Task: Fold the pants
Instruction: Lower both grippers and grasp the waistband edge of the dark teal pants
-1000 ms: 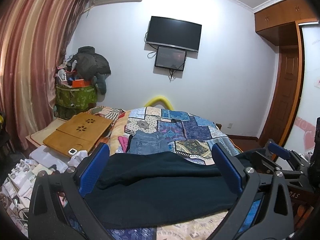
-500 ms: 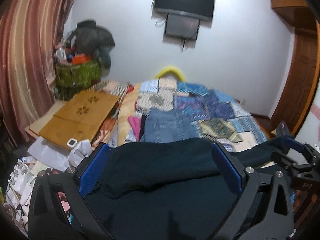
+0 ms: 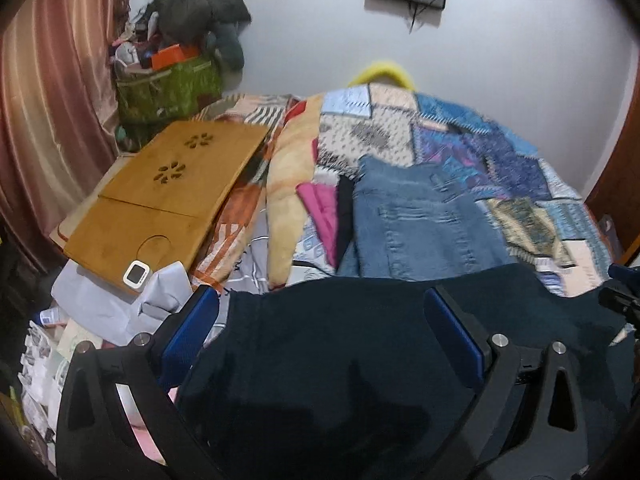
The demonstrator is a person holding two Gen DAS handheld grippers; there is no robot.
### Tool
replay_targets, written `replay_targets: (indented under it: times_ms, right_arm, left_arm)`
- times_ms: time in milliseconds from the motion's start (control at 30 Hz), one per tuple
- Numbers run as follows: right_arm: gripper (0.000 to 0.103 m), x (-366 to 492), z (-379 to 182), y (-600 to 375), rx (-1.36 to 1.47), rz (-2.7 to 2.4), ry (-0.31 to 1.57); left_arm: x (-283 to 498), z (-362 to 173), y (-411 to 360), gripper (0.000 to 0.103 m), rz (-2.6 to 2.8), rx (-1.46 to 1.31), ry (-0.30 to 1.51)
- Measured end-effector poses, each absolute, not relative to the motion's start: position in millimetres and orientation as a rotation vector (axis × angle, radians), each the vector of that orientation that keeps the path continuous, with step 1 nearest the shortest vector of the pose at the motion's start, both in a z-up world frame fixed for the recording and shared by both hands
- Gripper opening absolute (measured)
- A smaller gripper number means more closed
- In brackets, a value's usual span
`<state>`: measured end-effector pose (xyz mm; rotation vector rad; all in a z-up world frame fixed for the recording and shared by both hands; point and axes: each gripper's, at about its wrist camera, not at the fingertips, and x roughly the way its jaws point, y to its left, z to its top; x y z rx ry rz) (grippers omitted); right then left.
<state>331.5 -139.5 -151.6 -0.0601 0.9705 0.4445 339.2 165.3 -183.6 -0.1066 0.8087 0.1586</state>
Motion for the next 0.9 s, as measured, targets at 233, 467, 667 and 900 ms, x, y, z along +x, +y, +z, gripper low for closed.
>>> replay_targets:
  times_ms: [233,467,667,900]
  right_arm:
    - [0.087,361,-185,-132,-0.121,0.553,1.124]
    - [0.077,383,-212,-124,-0.125,0.688,1.225]
    - [0.075,391,-223,-114,-0.101,0.735,1.263]
    - [0.05,385,-227,-115,-0.044,0.769,1.274]
  left_arm:
    - [377,-234,193,0.103,0.188,-0.024,0.933]
    - [402,-292,218,0.082,0.088,-0.111,1.156]
    - [409,-310,218,0.074,0.036,-0.157,1.214]
    - [407,-304,217,0.018,0.014,-0.242,1.224]
